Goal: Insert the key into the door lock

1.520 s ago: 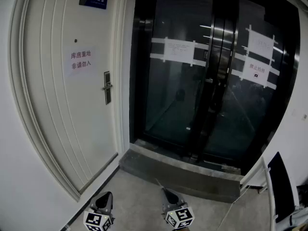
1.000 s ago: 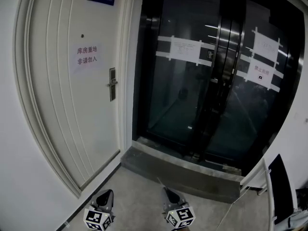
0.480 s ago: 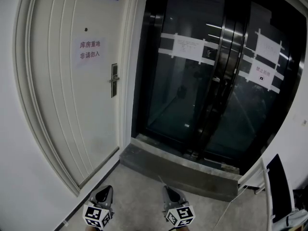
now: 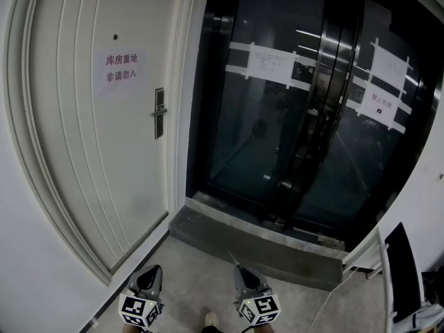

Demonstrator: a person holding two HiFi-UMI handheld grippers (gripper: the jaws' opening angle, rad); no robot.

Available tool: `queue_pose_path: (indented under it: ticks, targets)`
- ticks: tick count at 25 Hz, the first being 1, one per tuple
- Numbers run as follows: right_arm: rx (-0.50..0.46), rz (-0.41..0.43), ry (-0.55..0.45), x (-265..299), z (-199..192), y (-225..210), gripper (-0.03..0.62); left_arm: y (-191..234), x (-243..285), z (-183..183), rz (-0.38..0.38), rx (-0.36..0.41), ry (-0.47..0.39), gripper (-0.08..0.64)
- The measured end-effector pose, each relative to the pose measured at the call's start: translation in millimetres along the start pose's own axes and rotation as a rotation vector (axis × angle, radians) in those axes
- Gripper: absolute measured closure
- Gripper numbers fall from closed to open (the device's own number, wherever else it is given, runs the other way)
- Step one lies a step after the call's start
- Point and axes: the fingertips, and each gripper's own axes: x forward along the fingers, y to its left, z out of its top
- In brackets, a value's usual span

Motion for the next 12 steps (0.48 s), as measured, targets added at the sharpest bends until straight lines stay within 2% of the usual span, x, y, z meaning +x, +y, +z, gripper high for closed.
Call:
queue_pose_path:
  ticks: [12]
  targets:
    - [0.01, 0.025, 0.011, 76, -2, -70, 0.581, 15, 100, -1, 0.022, -0.006, 0.016, 0.558]
